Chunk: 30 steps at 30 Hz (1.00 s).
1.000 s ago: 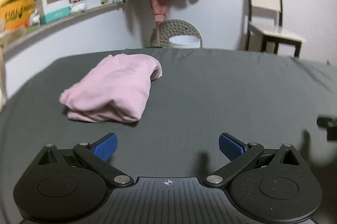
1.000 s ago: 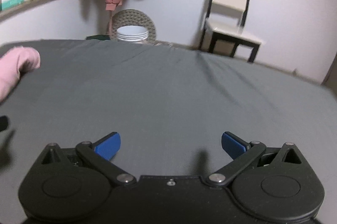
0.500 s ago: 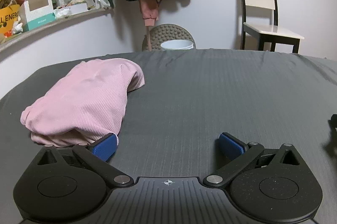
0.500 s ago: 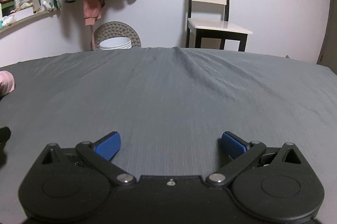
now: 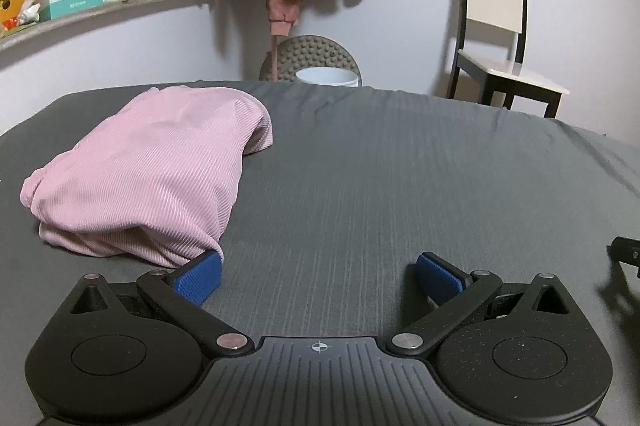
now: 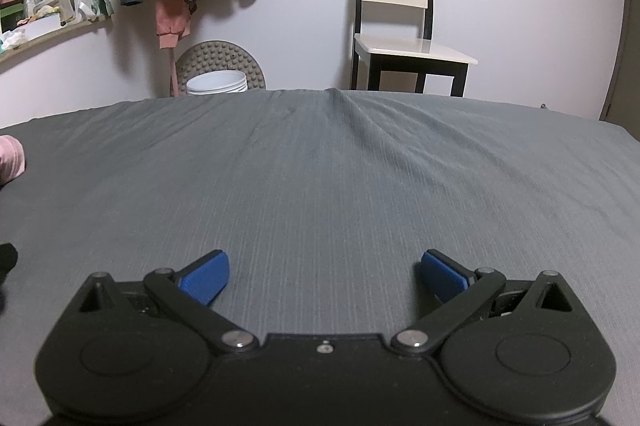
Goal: Fold clothes
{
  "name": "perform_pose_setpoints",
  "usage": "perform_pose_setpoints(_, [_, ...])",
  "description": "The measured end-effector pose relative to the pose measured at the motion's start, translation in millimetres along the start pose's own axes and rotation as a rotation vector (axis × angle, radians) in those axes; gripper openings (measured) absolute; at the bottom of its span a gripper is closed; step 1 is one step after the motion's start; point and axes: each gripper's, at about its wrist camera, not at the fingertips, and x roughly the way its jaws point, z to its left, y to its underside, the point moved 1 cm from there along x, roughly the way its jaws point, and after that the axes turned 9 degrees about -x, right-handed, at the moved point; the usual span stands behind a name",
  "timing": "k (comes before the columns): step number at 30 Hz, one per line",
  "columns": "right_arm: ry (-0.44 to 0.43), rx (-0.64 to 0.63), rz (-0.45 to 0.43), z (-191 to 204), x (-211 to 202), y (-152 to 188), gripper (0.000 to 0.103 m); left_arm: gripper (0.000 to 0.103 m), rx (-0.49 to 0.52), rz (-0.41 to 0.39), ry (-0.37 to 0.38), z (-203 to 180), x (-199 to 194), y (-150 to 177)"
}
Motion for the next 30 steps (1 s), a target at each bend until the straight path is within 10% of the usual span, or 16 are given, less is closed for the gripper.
perform_pose_setpoints(30, [0.003,-0.002,0.006,1.9,1.0,-1.2,0.103,0.103,-0.010,0.006,0.005,-1.1,-2.3,-7.3])
